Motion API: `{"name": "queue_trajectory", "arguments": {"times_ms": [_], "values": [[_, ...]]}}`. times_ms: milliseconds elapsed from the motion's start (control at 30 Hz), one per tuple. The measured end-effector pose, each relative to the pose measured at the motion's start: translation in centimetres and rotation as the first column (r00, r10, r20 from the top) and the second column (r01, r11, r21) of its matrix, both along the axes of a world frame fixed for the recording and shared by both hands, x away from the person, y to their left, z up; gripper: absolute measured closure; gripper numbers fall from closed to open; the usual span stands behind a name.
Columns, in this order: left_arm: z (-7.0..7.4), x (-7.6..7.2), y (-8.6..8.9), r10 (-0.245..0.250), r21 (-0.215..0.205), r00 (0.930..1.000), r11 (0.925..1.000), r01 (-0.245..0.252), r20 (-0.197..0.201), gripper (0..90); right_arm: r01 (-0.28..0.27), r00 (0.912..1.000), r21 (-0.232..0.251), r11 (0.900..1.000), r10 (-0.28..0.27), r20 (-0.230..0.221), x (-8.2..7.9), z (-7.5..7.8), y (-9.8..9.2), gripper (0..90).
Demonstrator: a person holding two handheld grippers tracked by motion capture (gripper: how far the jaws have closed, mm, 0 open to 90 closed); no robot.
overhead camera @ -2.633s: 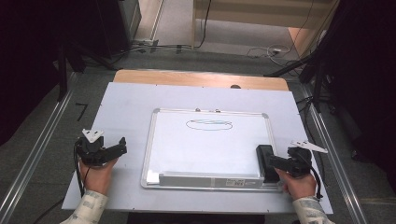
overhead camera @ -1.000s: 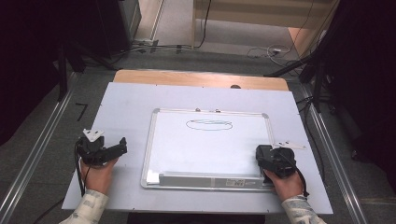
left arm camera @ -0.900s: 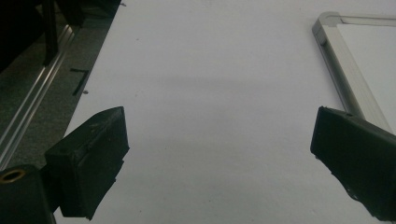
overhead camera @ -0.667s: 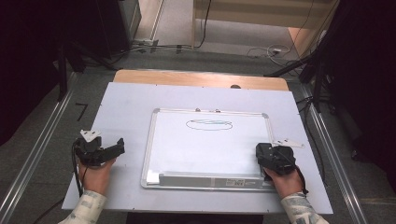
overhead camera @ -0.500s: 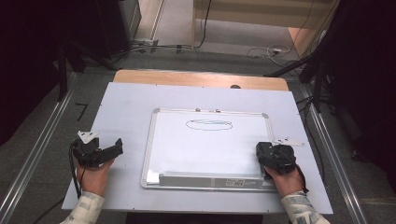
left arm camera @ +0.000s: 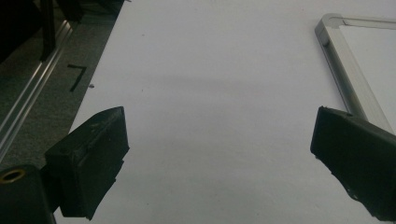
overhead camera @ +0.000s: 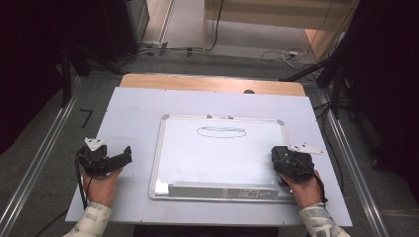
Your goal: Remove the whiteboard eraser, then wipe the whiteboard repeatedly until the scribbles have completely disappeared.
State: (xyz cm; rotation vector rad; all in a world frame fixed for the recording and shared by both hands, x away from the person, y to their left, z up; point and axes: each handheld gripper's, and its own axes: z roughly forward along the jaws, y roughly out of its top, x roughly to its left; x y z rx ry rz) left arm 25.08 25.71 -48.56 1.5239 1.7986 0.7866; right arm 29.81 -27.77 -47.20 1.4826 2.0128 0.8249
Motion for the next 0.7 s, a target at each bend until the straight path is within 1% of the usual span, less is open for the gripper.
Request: {"name": "queue_trajectory", "arguments": {"times_ms": [100, 133, 200, 400, 633, 700], "values": [[0.0, 0.1, 0.0, 0.003, -0.003, 1.0000, 1.0000, -0.003, 0.000, 4.7, 0.000, 1.0000, 0.006, 1.000, 0.000, 0.003, 0.1, 0.1, 0.0, 34.4], [-0.1, 0.1, 0.0, 0.003, -0.007, 1.0000, 1.0000, -0.003, 0.002, 4.6, -0.001, 1.0000, 0.016, 1.000, 0.001, 0.007, 0.3, 0.3, 0.1, 34.4], [0.0, 0.2, 0.0, -0.002, -0.004, 1.0000, 1.0000, 0.002, -0.002, 4.7, -0.002, 0.9999, 0.019, 1.000, 0.001, 0.015, 0.5, 0.4, 0.2, 34.5], [-0.1, 0.1, 0.1, 0.003, -0.011, 1.0000, 0.9999, -0.003, 0.001, 4.7, -0.016, 0.9994, 0.026, 1.000, 0.015, 0.030, 1.0, 0.8, 1.0, 34.5], [0.0, 0.0, 0.2, -0.001, -0.012, 1.0000, 0.9999, 0.001, -0.001, 4.7, -0.030, 0.9992, 0.039, 0.999, 0.029, 0.029, 1.4, 1.0, 1.6, 34.5], [0.0, 0.1, 0.1, 0.001, -0.012, 1.0000, 0.9999, -0.001, -0.001, 4.7, -0.035, 0.9992, 0.049, 0.998, 0.034, 0.024, 1.6, 1.2, 1.9, 34.5]]}}
